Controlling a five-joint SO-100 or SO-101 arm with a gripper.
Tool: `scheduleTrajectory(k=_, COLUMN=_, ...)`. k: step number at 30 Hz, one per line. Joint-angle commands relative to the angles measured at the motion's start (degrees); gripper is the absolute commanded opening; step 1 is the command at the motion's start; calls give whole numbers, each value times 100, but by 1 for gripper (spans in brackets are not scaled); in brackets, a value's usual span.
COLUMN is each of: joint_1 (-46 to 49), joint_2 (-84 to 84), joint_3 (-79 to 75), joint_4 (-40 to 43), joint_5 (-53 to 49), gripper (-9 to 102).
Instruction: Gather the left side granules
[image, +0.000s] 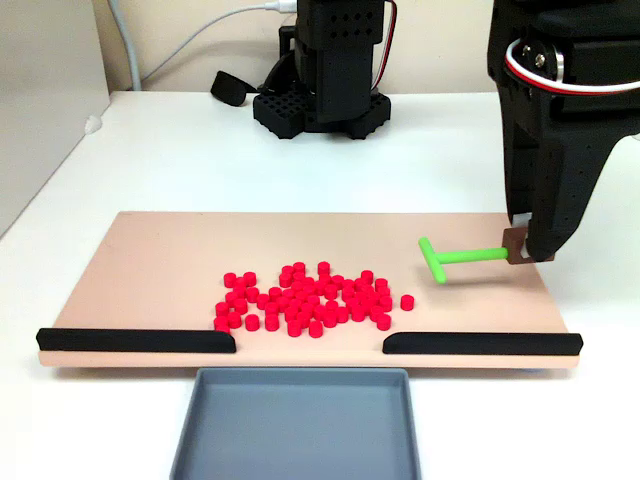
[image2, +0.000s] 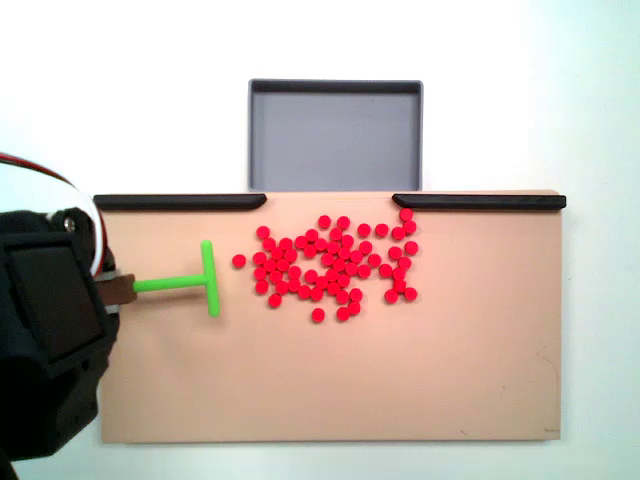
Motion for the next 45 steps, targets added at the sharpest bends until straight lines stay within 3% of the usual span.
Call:
scheduleTrajectory(k=1, joint_1=-18, joint_2=97, joint_3=-193, joint_4=9, joint_5=79, gripper=0)
scheduleTrajectory(k=45, joint_1=-44, joint_2=-510, joint_3=-598, joint_4=44, joint_5=88, gripper=0)
